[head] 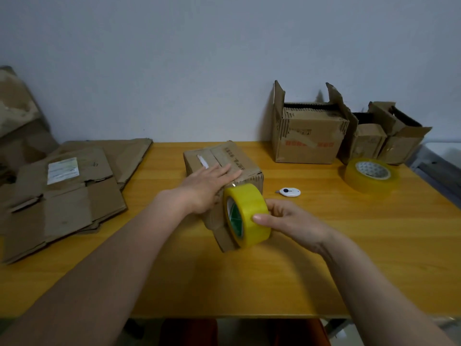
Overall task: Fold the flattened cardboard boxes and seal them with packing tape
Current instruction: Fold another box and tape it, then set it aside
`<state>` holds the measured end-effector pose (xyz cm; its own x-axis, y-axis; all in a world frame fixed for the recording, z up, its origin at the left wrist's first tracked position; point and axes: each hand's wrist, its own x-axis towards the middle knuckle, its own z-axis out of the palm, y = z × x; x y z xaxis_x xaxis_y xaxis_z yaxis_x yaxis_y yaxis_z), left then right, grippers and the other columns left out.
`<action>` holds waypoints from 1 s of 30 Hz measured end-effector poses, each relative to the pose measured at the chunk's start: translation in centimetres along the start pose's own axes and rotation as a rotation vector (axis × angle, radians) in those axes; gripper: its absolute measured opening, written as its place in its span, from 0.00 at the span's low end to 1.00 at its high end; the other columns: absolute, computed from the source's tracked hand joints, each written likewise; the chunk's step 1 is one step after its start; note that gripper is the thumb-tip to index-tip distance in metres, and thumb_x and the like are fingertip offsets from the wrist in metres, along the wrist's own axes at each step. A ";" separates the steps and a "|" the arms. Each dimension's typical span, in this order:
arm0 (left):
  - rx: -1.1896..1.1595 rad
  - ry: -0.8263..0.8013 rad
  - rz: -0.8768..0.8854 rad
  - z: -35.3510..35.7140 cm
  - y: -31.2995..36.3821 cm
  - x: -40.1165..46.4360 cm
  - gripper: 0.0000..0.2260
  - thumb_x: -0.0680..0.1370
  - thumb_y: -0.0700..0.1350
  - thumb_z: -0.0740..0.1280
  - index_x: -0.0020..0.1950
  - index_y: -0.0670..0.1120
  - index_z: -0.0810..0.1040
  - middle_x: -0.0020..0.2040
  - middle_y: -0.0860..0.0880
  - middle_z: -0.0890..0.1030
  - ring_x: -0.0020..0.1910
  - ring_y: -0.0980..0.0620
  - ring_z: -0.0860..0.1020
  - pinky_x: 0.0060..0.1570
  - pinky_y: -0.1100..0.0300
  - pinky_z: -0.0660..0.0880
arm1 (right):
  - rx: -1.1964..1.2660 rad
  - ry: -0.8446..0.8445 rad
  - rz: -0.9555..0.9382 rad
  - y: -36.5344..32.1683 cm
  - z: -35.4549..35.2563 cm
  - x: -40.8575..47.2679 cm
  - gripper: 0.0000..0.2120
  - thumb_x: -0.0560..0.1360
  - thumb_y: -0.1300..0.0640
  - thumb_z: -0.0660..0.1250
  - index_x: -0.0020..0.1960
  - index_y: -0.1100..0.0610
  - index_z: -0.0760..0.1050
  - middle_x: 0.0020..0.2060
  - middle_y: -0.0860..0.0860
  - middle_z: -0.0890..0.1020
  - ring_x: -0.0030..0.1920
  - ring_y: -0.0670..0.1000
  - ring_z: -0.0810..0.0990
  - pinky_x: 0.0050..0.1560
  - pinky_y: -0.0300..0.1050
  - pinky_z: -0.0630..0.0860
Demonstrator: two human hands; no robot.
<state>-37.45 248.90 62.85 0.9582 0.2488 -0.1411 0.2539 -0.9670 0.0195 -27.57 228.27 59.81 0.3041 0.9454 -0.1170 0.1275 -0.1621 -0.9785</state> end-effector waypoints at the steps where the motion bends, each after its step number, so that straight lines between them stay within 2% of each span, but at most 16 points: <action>1: 0.004 0.002 0.000 0.0 -0.5 0.0 0.36 0.81 0.42 0.61 0.77 0.62 0.40 0.80 0.54 0.43 0.78 0.52 0.43 0.76 0.54 0.42 | 0.013 0.013 -0.010 0.0 0.5 0.3 0.21 0.75 0.52 0.69 0.61 0.66 0.73 0.55 0.64 0.80 0.53 0.59 0.80 0.58 0.54 0.76; 4: 0.029 -0.013 0.030 -0.3 -1.3 0.4 0.36 0.81 0.41 0.62 0.77 0.61 0.41 0.79 0.54 0.42 0.78 0.53 0.42 0.76 0.54 0.42 | -0.002 -0.001 0.005 -0.1 0.9 1.1 0.34 0.69 0.44 0.73 0.56 0.73 0.70 0.52 0.77 0.72 0.50 0.74 0.74 0.58 0.68 0.72; 5: 0.038 -0.020 0.037 -0.4 -1.4 0.6 0.36 0.81 0.41 0.62 0.78 0.61 0.41 0.79 0.54 0.42 0.78 0.52 0.42 0.76 0.54 0.41 | -0.024 -0.012 0.008 -0.3 1.0 1.2 0.34 0.69 0.43 0.74 0.52 0.74 0.70 0.48 0.78 0.72 0.45 0.73 0.75 0.55 0.64 0.76; 6: 0.046 -0.027 0.039 -0.5 -1.5 0.7 0.36 0.81 0.42 0.62 0.78 0.60 0.41 0.79 0.54 0.42 0.78 0.52 0.42 0.76 0.54 0.41 | -0.055 -0.026 0.020 -0.4 1.1 1.2 0.33 0.68 0.43 0.74 0.48 0.73 0.71 0.43 0.75 0.73 0.39 0.66 0.76 0.49 0.54 0.78; 8: 0.049 -0.040 0.040 -0.6 -1.6 1.0 0.36 0.82 0.42 0.62 0.78 0.60 0.41 0.80 0.53 0.42 0.78 0.52 0.42 0.75 0.55 0.40 | -0.116 -0.045 0.065 -0.1 1.4 1.2 0.32 0.67 0.39 0.73 0.47 0.70 0.73 0.37 0.63 0.73 0.36 0.55 0.74 0.37 0.39 0.75; 10: 0.032 -0.055 0.042 -0.6 -1.8 1.2 0.36 0.81 0.42 0.62 0.78 0.60 0.41 0.80 0.53 0.42 0.78 0.52 0.42 0.74 0.55 0.39 | -0.110 -0.039 0.098 0.4 1.7 1.1 0.32 0.67 0.38 0.73 0.46 0.68 0.74 0.34 0.58 0.72 0.34 0.51 0.72 0.33 0.36 0.73; 11: 0.005 -0.063 0.037 -0.7 -1.8 1.2 0.36 0.80 0.42 0.62 0.78 0.61 0.42 0.80 0.53 0.43 0.78 0.52 0.42 0.74 0.55 0.39 | -0.101 -0.029 0.103 0.6 1.8 1.1 0.28 0.67 0.40 0.73 0.44 0.65 0.73 0.31 0.55 0.71 0.31 0.48 0.72 0.32 0.36 0.73; 14: -0.181 -0.081 -0.002 -1.0 -1.7 1.2 0.34 0.73 0.54 0.57 0.78 0.61 0.48 0.80 0.55 0.46 0.78 0.53 0.43 0.74 0.54 0.38 | -0.098 -0.022 0.128 0.4 1.9 1.1 0.20 0.67 0.44 0.72 0.41 0.61 0.71 0.26 0.49 0.69 0.27 0.44 0.70 0.32 0.36 0.73; 15: -0.232 -0.057 -0.015 -0.9 -1.6 1.3 0.33 0.73 0.59 0.54 0.78 0.61 0.50 0.80 0.55 0.47 0.78 0.54 0.44 0.75 0.54 0.39 | -0.100 -0.033 0.131 0.3 1.7 1.1 0.22 0.67 0.43 0.72 0.42 0.63 0.72 0.27 0.51 0.70 0.28 0.45 0.71 0.32 0.36 0.73; 17: -0.235 0.063 -0.041 0.0 -1.3 1.2 0.31 0.75 0.68 0.57 0.77 0.63 0.54 0.79 0.57 0.50 0.78 0.54 0.46 0.76 0.53 0.41 | -0.106 -0.073 0.148 0.0 1.2 1.1 0.28 0.68 0.42 0.73 0.43 0.69 0.73 0.33 0.57 0.75 0.34 0.49 0.75 0.34 0.36 0.75; 20: -0.146 0.200 -0.062 1.2 -0.8 0.9 0.38 0.69 0.71 0.65 0.76 0.65 0.55 0.78 0.59 0.53 0.78 0.52 0.50 0.76 0.52 0.45 | -0.065 -0.138 0.211 -0.9 -0.3 0.9 0.20 0.73 0.46 0.67 0.45 0.66 0.78 0.39 0.60 0.83 0.38 0.51 0.82 0.41 0.40 0.80; 21: -0.145 0.211 -0.061 1.3 -0.8 0.8 0.39 0.68 0.71 0.66 0.76 0.65 0.55 0.78 0.59 0.54 0.78 0.52 0.50 0.76 0.51 0.45 | -0.047 -0.091 0.221 -1.1 -0.9 1.1 0.19 0.76 0.48 0.64 0.47 0.65 0.79 0.41 0.61 0.84 0.39 0.52 0.82 0.41 0.40 0.80; 23: -0.172 0.210 -0.060 1.1 -0.8 0.7 0.40 0.67 0.71 0.66 0.76 0.64 0.55 0.78 0.60 0.54 0.77 0.52 0.50 0.76 0.50 0.45 | -0.069 0.145 0.225 -0.5 -2.3 2.4 0.17 0.80 0.53 0.60 0.48 0.66 0.79 0.43 0.62 0.83 0.39 0.53 0.82 0.41 0.41 0.78; 26: -0.198 0.212 -0.050 1.1 -0.8 0.8 0.40 0.67 0.71 0.67 0.76 0.65 0.55 0.78 0.60 0.54 0.77 0.52 0.49 0.75 0.50 0.45 | -0.511 0.561 0.258 2.3 -5.0 6.0 0.12 0.81 0.56 0.60 0.59 0.61 0.77 0.55 0.58 0.80 0.54 0.56 0.78 0.54 0.50 0.74; 28: -0.205 0.217 -0.044 1.3 -1.0 0.9 0.41 0.66 0.71 0.67 0.75 0.65 0.55 0.78 0.60 0.54 0.77 0.52 0.50 0.75 0.49 0.45 | -0.735 0.593 0.344 4.1 -6.5 8.0 0.17 0.81 0.55 0.58 0.70 0.56 0.69 0.67 0.57 0.72 0.67 0.59 0.69 0.65 0.54 0.67; 30: -0.204 0.214 -0.044 1.4 -1.2 1.0 0.41 0.66 0.72 0.66 0.76 0.65 0.55 0.78 0.60 0.54 0.77 0.53 0.50 0.75 0.49 0.46 | -0.838 0.547 0.412 5.3 -7.2 9.1 0.22 0.82 0.55 0.56 0.75 0.52 0.61 0.73 0.57 0.63 0.71 0.61 0.60 0.70 0.54 0.60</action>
<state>-37.00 250.20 61.31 0.9462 0.3170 0.0652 0.2964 -0.9296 0.2193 -17.35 234.00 54.74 0.8250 0.5532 -0.1154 0.4608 -0.7768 -0.4292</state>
